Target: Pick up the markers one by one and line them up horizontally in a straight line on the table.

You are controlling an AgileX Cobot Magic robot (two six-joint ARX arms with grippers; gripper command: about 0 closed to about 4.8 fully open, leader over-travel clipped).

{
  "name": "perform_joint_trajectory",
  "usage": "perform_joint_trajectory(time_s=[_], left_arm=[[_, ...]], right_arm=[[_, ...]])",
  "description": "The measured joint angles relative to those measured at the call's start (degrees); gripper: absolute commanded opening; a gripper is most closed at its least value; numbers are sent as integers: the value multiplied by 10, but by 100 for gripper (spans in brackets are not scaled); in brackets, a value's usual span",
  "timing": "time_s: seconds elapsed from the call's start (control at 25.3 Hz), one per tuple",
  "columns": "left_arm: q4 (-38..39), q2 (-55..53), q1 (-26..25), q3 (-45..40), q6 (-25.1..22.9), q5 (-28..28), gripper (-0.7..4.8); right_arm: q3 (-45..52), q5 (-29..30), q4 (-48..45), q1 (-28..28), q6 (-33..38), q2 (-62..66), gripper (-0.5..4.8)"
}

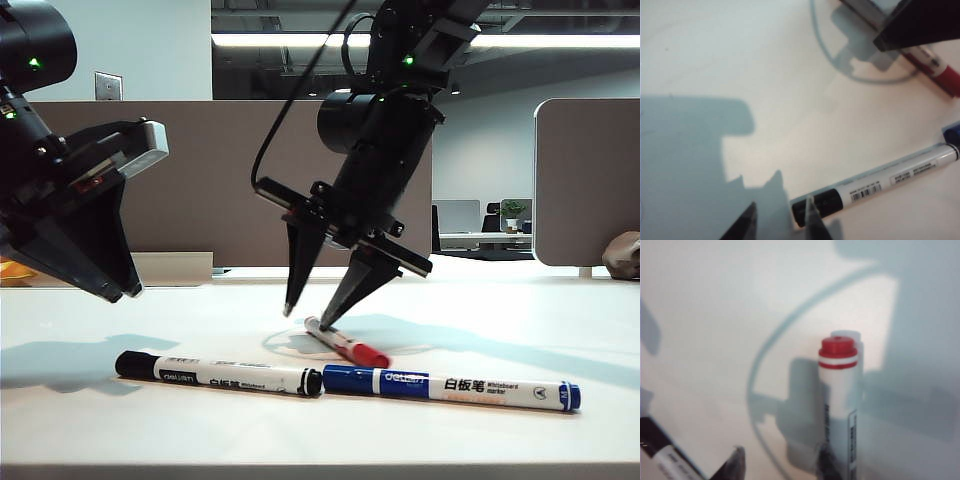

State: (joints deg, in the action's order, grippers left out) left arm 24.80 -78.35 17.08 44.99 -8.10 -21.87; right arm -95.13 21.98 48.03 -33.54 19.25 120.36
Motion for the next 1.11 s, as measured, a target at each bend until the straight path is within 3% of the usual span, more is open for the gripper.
perform_joint_trajectory(time_s=[0.24,0.4,0.51,0.79,0.87,0.99,1.11], left_arm=[[0,0,0,0,0,0,125],[-2,0,0,0,0,0,125],[-3,0,0,0,0,0,125],[-3,0,0,0,0,6,125],[-4,0,0,0,0,35,125],[-4,0,-21,0,12,45,125],[-7,0,-62,0,40,19,125]], right_arm=[[-15,-23,16,0,-25,1,185],[-95,-26,31,-4,-53,2,178],[-165,-80,54,-5,-71,-2,178],[-164,-139,161,-7,-147,16,179],[-160,-151,192,-16,-169,25,179],[-161,-159,195,-26,-184,25,179],[-161,-160,193,-33,-189,25,179]])
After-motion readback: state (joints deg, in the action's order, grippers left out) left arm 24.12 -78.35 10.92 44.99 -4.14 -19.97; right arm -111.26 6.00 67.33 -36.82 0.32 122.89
